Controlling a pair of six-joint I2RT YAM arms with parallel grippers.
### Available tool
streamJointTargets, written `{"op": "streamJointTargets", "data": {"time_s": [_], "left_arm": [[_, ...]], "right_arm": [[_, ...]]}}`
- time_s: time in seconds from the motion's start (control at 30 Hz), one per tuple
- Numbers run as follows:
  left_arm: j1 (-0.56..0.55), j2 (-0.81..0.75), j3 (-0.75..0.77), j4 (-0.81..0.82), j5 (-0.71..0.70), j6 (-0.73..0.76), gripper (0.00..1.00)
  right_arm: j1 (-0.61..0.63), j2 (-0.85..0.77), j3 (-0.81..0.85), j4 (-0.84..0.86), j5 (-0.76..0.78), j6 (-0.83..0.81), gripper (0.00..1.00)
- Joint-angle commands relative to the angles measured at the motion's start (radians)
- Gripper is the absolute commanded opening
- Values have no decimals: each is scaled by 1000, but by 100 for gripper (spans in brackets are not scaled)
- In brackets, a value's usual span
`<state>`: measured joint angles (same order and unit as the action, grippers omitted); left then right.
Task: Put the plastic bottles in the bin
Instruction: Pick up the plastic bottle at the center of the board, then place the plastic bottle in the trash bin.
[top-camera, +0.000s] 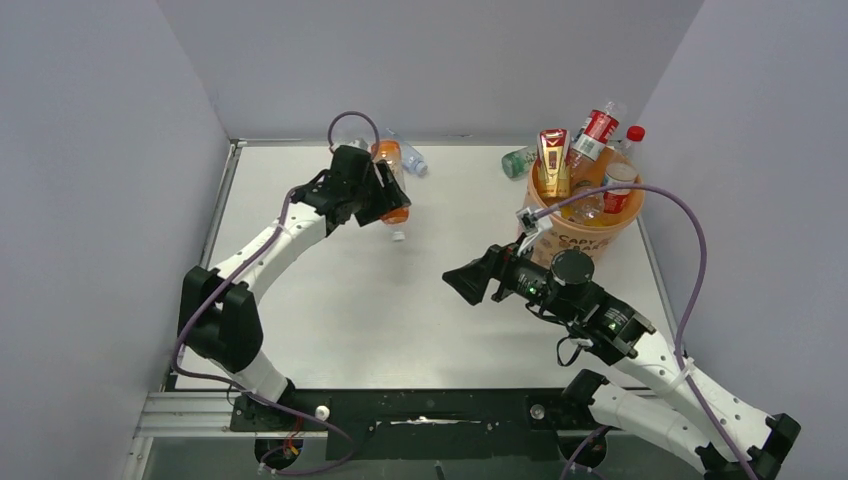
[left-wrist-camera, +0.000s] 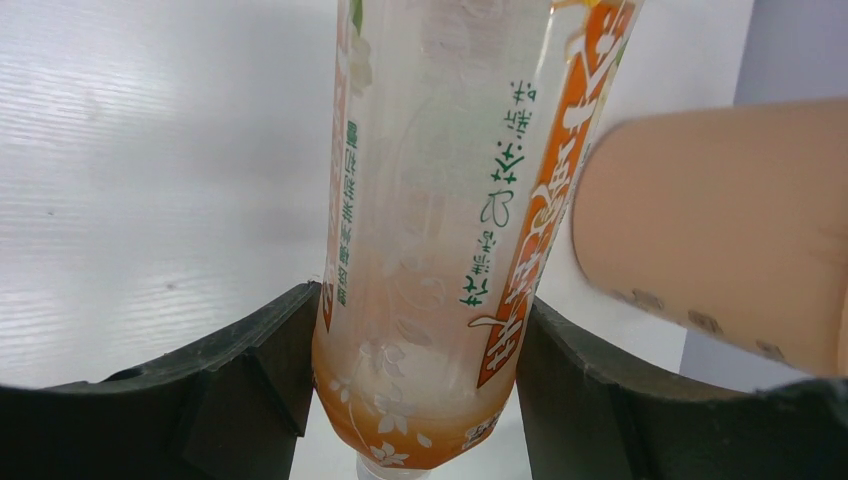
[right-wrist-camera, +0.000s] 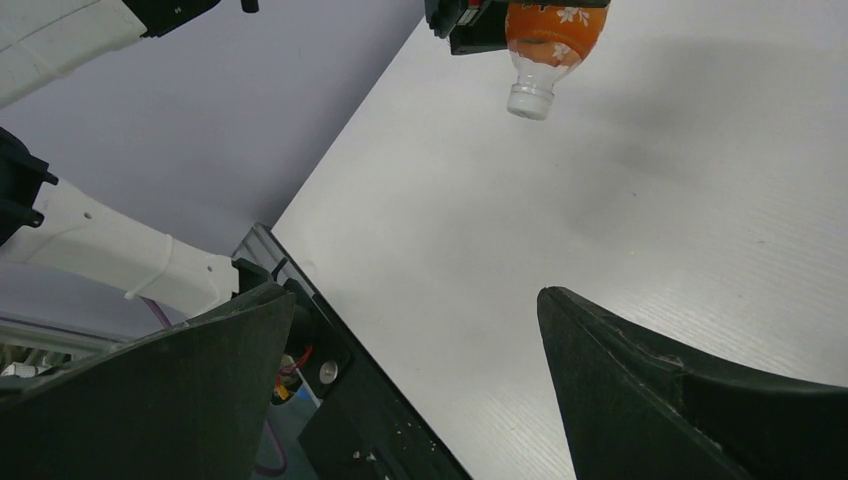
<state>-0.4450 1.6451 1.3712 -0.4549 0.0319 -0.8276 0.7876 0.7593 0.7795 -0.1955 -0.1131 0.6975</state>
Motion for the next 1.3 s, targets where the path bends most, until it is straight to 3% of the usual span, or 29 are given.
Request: {"op": "streamJointTargets", "data": {"time_s": [0.0, 0.23, 0.47, 0.83, 1.27], "left_arm": [[-61, -79, -9, 67, 46, 58, 50], [-180, -143, -68, 89, 63, 90, 50], [-229, -229, -130, 76, 77, 104, 50], [-259, -344, -182, 38, 59, 93, 50], [-265, -337, -198, 48, 106, 133, 50]], "right_arm": [[12, -52, -5, 10, 25, 36, 98], [12, -70, -27, -36, 45, 47, 98], [13, -88, -67, -26, 24, 99, 98], [18, -74, -69, 3, 3, 131, 98], [17, -23, -46, 30, -14, 116, 98]]}}
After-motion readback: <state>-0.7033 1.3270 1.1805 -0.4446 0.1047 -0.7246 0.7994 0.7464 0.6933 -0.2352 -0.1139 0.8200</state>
